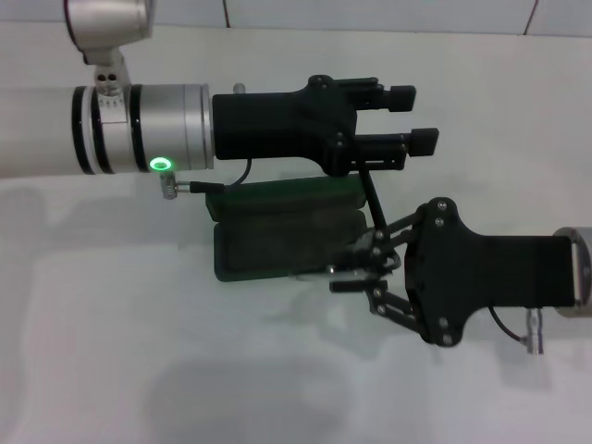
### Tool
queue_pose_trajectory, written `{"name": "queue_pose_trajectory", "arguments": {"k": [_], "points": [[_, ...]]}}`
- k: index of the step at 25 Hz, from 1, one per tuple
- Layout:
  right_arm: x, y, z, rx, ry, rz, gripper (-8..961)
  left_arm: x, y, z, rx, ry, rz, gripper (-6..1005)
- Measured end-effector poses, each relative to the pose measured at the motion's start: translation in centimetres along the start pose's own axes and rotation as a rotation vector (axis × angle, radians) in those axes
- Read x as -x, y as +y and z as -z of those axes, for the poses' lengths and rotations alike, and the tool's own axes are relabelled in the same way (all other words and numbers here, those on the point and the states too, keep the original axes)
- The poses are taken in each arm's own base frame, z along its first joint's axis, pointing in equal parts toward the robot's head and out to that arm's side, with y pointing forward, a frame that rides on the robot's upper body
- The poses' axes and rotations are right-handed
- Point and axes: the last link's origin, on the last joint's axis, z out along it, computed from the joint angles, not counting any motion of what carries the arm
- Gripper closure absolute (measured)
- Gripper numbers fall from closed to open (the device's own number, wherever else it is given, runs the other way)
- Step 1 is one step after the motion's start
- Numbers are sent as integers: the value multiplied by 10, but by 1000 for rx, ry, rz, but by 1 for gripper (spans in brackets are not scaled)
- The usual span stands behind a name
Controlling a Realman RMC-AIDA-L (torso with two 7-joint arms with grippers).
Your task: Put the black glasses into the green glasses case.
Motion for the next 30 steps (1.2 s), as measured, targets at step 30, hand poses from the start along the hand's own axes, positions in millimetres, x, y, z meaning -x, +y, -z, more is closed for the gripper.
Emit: {"name": "queue_pose_trajectory", "arguments": {"k": [30], "points": [[-58, -15, -28, -146, 511, 77, 817, -2, -12, 77, -284, 271, -40, 312]]}}
